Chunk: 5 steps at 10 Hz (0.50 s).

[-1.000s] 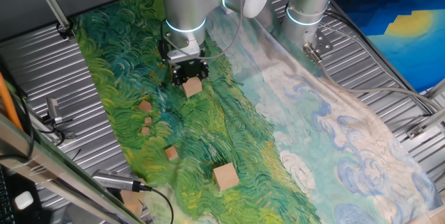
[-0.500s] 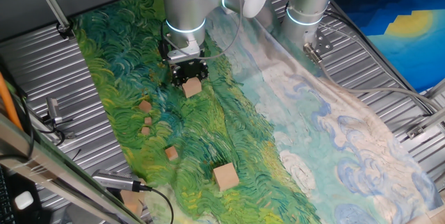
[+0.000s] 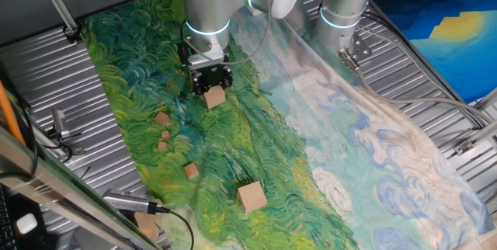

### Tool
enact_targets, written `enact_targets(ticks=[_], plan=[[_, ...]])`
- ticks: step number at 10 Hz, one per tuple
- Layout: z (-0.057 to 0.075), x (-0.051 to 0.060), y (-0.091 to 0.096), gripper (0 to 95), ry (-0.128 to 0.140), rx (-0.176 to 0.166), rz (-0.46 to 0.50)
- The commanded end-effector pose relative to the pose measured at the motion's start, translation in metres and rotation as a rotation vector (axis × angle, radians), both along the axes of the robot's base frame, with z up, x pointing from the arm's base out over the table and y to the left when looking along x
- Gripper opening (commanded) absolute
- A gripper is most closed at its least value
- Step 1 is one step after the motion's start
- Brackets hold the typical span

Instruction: Stack the blocks into a pyramid shape

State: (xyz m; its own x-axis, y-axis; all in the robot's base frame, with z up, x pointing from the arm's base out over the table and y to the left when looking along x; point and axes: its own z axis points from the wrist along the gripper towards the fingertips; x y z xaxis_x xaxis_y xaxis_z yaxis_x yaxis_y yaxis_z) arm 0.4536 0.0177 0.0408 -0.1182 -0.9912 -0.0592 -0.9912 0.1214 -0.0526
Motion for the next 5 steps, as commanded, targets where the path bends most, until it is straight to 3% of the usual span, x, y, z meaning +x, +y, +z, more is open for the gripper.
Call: enact_targets(ticks=[1,5], plan=[[-0.0018,0.0005,-0.0007,0.0,-0.001,-0.002,-0.001],[-0.0021,0.0005,-0.0009,0.0,-0.002,-0.013,-0.004]])
